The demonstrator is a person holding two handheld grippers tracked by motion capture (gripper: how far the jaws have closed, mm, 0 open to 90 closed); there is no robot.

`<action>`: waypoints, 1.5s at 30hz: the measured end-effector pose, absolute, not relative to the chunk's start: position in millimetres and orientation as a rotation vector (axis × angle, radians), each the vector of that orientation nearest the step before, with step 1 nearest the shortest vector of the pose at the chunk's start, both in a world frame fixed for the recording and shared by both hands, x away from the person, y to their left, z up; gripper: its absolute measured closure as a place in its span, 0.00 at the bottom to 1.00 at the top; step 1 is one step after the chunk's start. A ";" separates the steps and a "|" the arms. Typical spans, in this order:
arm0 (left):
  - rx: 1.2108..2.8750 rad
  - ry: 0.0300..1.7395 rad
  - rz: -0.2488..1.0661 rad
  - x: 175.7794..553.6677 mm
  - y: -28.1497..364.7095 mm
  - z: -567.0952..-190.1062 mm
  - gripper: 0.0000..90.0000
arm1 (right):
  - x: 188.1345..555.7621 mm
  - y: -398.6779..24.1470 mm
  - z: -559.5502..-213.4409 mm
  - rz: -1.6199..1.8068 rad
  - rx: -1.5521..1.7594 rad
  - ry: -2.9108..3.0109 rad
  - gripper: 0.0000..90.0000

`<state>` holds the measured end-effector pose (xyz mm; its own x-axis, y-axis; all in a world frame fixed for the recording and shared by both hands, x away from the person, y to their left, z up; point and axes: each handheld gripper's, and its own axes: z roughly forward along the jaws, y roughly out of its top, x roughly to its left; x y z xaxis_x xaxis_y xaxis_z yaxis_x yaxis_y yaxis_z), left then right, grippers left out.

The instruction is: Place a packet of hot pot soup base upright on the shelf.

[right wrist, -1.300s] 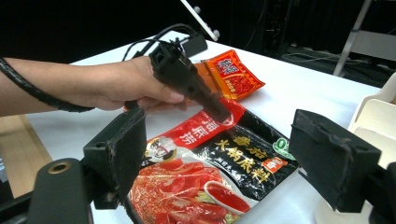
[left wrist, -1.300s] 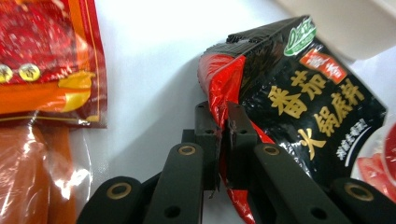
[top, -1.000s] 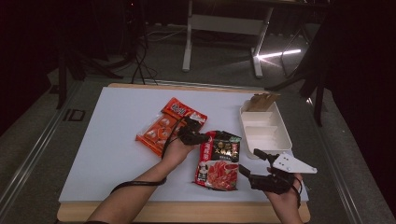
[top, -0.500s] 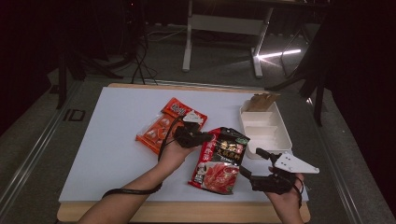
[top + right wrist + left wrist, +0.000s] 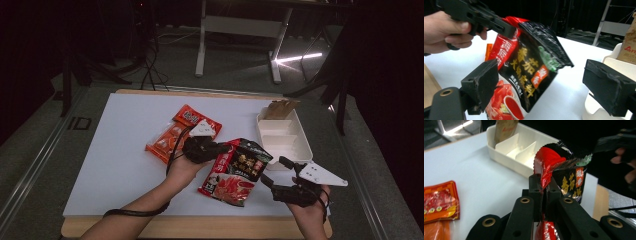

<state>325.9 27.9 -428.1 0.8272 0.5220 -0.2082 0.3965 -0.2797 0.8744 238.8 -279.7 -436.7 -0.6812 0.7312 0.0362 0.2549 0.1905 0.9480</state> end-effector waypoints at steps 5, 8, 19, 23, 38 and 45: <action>1.851 0.674 0.161 321.5 37.8 -417.2 0.97 | 238.3 -281.6 -434.6 1.523 0.932 2.037 0.16; 1.811 0.689 0.135 322.9 45.2 -414.5 0.97 | 239.0 -281.2 -432.4 1.541 0.936 2.041 0.16; 1.706 0.657 0.139 317.5 61.0 -407.0 0.97 | 254.9 -267.5 -419.0 1.589 0.932 2.099 0.22; 1.665 0.626 0.145 314.6 65.9 -406.2 0.97 | 262.4 -262.8 -415.1 1.604 0.927 2.113 0.26; 1.613 0.607 0.146 305.5 63.8 -402.5 0.97 | 277.7 -250.2 -388.9 1.709 0.885 2.156 0.74; 1.612 0.636 0.128 307.1 66.9 -405.8 0.97 | 279.8 -245.1 -382.8 1.684 0.867 2.205 0.84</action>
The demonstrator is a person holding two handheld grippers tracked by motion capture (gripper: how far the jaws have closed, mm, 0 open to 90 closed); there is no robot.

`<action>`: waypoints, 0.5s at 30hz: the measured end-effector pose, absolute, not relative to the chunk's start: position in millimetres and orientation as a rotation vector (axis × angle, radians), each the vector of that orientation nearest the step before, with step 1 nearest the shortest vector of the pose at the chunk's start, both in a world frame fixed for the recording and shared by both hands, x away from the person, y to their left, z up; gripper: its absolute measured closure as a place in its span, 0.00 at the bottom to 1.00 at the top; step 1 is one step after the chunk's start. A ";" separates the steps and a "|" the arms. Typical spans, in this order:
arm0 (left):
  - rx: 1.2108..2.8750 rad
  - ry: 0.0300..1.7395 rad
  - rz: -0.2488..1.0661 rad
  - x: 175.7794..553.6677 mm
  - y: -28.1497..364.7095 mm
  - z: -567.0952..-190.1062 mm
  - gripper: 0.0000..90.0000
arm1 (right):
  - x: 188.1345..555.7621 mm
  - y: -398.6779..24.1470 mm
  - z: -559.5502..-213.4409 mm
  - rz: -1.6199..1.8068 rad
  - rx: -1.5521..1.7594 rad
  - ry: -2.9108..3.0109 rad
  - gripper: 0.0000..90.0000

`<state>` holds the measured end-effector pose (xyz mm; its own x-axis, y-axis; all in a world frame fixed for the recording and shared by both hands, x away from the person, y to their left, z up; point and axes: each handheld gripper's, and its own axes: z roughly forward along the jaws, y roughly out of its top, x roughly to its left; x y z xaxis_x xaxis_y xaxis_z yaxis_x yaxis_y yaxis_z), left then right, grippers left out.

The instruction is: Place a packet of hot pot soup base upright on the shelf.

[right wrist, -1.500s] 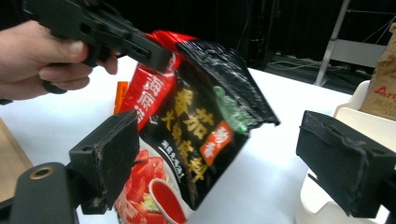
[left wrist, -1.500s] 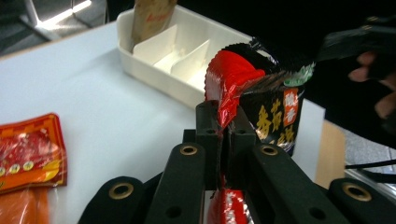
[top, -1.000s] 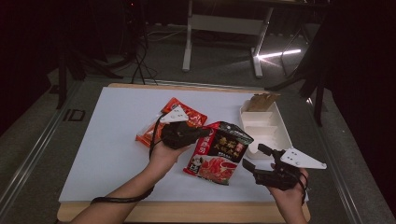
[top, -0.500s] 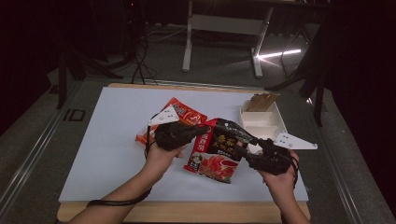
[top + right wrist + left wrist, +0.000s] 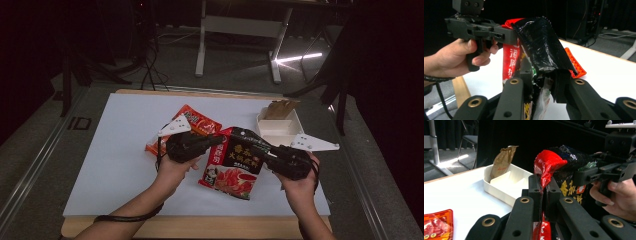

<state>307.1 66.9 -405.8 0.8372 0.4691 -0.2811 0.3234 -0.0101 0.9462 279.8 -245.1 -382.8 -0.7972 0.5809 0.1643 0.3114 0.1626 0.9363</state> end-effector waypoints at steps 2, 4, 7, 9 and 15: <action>1.611 0.635 0.128 306.5 68.1 -405.5 0.96 | 280.8 -245.0 -381.9 1.697 0.869 2.212 0.84; 1.612 0.630 0.132 305.8 69.1 -405.0 0.96 | 281.6 -244.4 -380.8 1.704 0.859 2.216 0.85; 1.611 0.627 0.120 306.5 70.8 -405.6 0.95 | 284.1 -244.7 -378.9 1.709 0.851 2.233 0.85; 1.611 0.620 0.105 307.4 72.5 -405.8 0.93 | 284.4 -244.6 -376.9 1.709 0.841 2.238 0.85; 1.616 0.604 0.076 308.1 77.8 -404.0 0.74 | 283.2 -244.2 -368.2 1.682 0.792 2.240 0.85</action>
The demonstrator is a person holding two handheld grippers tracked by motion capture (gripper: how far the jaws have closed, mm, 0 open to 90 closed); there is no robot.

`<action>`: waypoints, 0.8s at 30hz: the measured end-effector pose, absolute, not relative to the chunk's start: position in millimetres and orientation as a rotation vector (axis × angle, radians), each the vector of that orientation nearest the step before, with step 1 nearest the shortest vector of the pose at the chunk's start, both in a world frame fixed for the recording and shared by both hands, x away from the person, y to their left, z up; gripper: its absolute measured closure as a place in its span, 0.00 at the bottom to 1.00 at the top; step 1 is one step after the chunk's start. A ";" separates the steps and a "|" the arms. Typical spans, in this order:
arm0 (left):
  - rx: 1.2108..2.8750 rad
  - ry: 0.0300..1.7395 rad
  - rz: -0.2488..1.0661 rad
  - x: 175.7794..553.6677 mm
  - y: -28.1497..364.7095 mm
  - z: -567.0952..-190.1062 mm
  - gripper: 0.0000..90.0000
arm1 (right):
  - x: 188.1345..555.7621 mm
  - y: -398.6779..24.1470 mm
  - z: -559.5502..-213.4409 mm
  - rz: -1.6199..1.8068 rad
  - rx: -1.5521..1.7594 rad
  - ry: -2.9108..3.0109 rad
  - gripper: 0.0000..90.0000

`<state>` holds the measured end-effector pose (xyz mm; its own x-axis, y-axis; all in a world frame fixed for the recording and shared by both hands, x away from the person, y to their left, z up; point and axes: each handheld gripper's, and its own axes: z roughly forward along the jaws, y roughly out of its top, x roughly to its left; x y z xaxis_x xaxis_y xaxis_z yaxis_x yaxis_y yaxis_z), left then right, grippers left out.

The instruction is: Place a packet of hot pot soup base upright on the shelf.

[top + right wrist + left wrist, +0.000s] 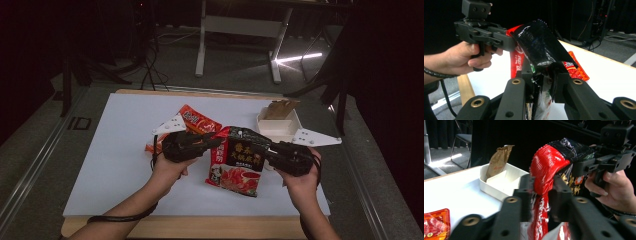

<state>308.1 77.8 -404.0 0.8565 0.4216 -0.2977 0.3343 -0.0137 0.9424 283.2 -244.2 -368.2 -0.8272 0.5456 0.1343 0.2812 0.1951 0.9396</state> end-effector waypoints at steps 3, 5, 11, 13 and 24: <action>1.625 0.595 0.077 306.5 81.0 -402.9 0.64 | 284.3 -245.9 -365.5 1.677 0.795 2.241 0.85; 1.638 0.594 0.072 305.9 83.1 -403.7 0.52 | 286.0 -248.0 -364.3 1.676 0.791 2.244 0.85; 1.646 0.626 0.078 302.7 92.7 -411.1 0.21 | 288.1 -251.4 -359.9 1.683 0.792 2.232 0.85; 1.644 0.638 0.102 302.4 97.7 -414.6 0.18 | 288.1 -251.6 -359.2 1.685 0.796 2.229 0.85; 1.650 0.730 0.189 293.3 131.0 -437.2 0.04 | 296.3 -259.1 -345.9 1.705 0.796 2.179 0.85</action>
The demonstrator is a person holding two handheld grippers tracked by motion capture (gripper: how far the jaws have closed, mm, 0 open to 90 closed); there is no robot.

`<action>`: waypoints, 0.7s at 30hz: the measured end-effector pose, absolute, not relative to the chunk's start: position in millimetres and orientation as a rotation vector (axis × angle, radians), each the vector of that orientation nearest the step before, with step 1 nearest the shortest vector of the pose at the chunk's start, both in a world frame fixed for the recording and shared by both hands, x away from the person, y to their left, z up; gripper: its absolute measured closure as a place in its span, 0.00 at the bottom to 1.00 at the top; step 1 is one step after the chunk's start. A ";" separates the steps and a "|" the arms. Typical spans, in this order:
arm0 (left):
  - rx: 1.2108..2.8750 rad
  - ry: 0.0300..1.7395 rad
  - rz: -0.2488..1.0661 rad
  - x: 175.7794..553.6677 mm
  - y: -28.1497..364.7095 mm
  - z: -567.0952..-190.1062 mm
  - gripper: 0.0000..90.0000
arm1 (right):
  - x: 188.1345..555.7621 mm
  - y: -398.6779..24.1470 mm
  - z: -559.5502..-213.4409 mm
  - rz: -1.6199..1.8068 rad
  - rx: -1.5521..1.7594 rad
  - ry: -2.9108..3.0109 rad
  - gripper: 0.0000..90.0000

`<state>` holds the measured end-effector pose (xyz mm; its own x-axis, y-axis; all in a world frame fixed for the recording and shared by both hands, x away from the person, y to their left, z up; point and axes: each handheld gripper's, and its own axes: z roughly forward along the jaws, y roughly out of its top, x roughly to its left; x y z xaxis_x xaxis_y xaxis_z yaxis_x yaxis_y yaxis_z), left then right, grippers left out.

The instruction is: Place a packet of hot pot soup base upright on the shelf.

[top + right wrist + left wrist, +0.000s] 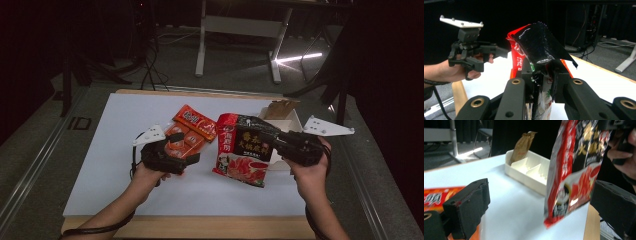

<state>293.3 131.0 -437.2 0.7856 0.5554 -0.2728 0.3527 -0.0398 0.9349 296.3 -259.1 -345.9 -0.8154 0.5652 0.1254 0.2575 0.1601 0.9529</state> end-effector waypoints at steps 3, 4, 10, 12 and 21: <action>1.649 0.759 0.194 290.6 143.9 -443.3 0.04 | 299.8 -262.2 -341.8 1.694 0.799 2.170 0.85; 1.659 0.762 0.194 290.4 147.8 -445.0 0.04 | 301.2 -263.4 -340.7 1.692 0.802 2.165 0.85; 1.708 0.761 0.219 285.2 165.5 -455.7 0.04 | 310.4 -272.7 -335.4 1.654 0.824 2.133 0.85; 1.723 0.761 0.215 282.4 169.3 -460.2 0.04 | 314.0 -276.8 -334.3 1.648 0.826 2.118 0.85; 1.728 0.833 0.195 268.9 188.9 -486.9 0.04 | 334.0 -300.3 -328.5 1.626 0.851 2.041 0.85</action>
<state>268.9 188.9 -486.9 0.7343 0.6172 -0.2828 0.4281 -0.0977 0.8984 334.0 -300.3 -328.5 -0.7378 0.6718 0.0658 0.2142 0.1406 0.9666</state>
